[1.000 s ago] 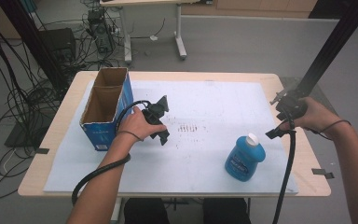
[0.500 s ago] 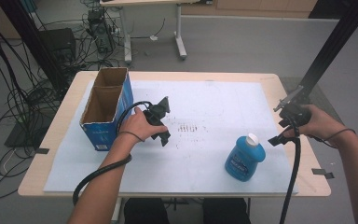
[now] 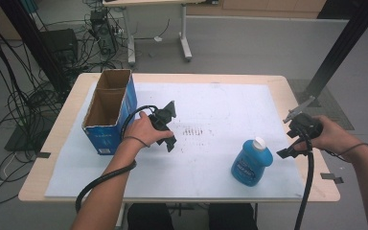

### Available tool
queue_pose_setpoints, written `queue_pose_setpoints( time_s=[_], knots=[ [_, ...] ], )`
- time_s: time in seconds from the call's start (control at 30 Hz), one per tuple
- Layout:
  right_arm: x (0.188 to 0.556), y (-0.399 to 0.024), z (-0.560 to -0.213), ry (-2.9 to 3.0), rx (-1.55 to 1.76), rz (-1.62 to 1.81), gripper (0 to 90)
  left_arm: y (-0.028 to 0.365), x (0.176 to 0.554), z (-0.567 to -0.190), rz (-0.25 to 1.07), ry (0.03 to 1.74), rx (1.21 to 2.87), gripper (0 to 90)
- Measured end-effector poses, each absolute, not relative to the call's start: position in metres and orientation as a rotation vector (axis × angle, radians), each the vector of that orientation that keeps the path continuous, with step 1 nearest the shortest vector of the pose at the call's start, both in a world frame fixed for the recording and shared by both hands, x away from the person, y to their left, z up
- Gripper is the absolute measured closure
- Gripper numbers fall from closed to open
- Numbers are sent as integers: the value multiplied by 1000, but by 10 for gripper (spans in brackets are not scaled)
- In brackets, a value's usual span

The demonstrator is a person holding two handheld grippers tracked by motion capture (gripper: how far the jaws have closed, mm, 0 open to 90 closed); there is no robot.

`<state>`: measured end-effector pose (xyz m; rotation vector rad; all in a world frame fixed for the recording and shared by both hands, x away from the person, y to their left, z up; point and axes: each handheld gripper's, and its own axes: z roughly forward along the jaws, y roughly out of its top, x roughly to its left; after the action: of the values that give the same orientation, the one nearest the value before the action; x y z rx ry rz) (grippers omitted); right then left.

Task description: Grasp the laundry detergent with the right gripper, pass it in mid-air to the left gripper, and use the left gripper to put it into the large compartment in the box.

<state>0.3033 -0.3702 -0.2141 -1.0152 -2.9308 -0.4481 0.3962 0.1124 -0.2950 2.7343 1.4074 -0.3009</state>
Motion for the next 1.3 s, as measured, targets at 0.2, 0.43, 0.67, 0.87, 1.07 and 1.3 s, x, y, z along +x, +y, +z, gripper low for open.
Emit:
queue_pose_setpoints(
  time_s=[0.2, 0.43, 0.67, 0.87, 1.07, 1.3],
  knots=[
    [294, -375, -216, -2926, -1004, -485, 62, 112, 397, -296, -309, 1402, 2740, 75],
    [285, -376, -217, -2930, -986, -492, 58, 113, 396, -295, -314, 1406, 2736, 74],
    [276, -382, -218, -2928, -982, -512, 56, 114, 396, -297, -315, 1418, 2735, 74],
    [269, -385, -218, -2925, -981, -536, 53, 113, 394, -298, -307, 1415, 2741, 74],
    [260, -388, -223, -2926, -968, -561, 53, 112, 395, -299, -313, 1409, 2744, 74],
    [251, -394, -233, -2896, -979, -613, 54, 112, 395, -300, -330, 1404, 2728, 74]
  ],
)
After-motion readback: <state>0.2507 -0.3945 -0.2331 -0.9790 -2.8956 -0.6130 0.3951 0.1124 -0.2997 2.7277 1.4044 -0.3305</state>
